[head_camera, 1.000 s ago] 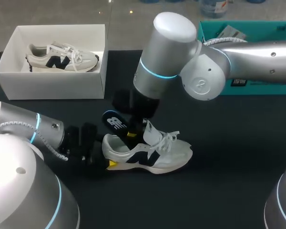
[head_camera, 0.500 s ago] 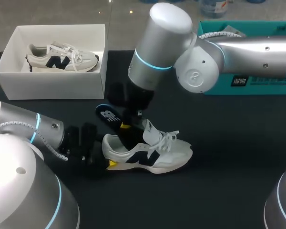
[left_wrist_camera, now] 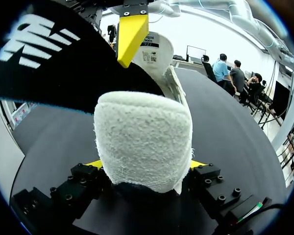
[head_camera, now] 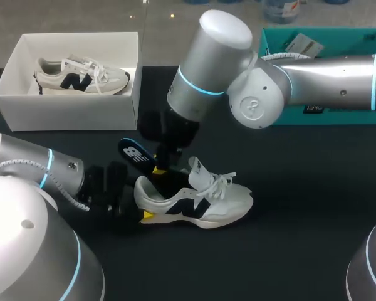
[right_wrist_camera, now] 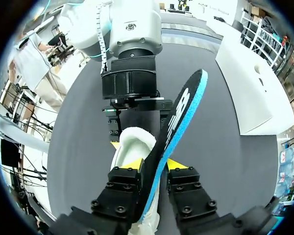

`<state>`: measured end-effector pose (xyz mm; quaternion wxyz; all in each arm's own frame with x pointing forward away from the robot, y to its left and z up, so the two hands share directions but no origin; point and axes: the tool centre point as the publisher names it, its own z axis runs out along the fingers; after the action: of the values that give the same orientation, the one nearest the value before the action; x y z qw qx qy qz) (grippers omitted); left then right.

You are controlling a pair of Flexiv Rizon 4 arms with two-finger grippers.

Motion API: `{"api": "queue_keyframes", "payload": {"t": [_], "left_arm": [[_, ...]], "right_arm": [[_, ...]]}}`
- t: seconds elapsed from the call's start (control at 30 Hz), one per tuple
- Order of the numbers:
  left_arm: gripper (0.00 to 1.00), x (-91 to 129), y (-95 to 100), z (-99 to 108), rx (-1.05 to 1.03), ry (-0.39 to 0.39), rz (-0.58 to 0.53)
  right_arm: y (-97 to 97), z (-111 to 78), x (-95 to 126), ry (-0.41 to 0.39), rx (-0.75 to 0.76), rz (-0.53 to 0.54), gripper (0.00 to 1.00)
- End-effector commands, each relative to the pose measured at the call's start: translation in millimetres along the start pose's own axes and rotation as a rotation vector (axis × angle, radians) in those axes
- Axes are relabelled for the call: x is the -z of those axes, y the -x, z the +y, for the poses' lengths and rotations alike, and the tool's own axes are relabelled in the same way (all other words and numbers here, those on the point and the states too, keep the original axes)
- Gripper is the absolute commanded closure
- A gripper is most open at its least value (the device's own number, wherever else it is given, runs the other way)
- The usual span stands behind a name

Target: Take the shoe out of the shoebox, open the shoe tongue, remove and reinsert the insole, then place the shoe into the shoebox

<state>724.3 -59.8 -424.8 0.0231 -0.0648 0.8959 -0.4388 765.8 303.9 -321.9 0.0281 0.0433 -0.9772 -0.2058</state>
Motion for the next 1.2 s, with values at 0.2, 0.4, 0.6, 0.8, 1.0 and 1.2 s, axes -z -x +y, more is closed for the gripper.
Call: {"api": "queue_keyframes", "payload": {"t": [0.2,0.4,0.6,0.8,1.0,1.2], "left_arm": [[1.0,-1,-0.8,1,0.0,0.002,-0.002],[1.0,-1,-0.8,1,0.0,0.002,-0.002],[1.0,-1,-0.8,1,0.0,0.002,-0.002],[1.0,-1,-0.8,1,0.0,0.002,-0.002],[1.0,-1,-0.8,1,0.0,0.002,-0.002],[1.0,-1,-0.8,1,0.0,0.002,-0.002]], "right_arm": [[-5.3,-15.2,-2,0.064,-0.028,-0.006,0.79],[-2.7,-14.4,-6,0.087,-0.027,-0.006,1.0],[7.6,-5.5,-2,0.129,0.005,-0.01,1.0],[16.3,0.5,20,0.233,0.017,-0.04,1.0],[19.9,9.1,39,0.294,0.043,-0.062,1.0],[23.9,12.3,66,0.321,0.054,-0.067,1.0]]}}
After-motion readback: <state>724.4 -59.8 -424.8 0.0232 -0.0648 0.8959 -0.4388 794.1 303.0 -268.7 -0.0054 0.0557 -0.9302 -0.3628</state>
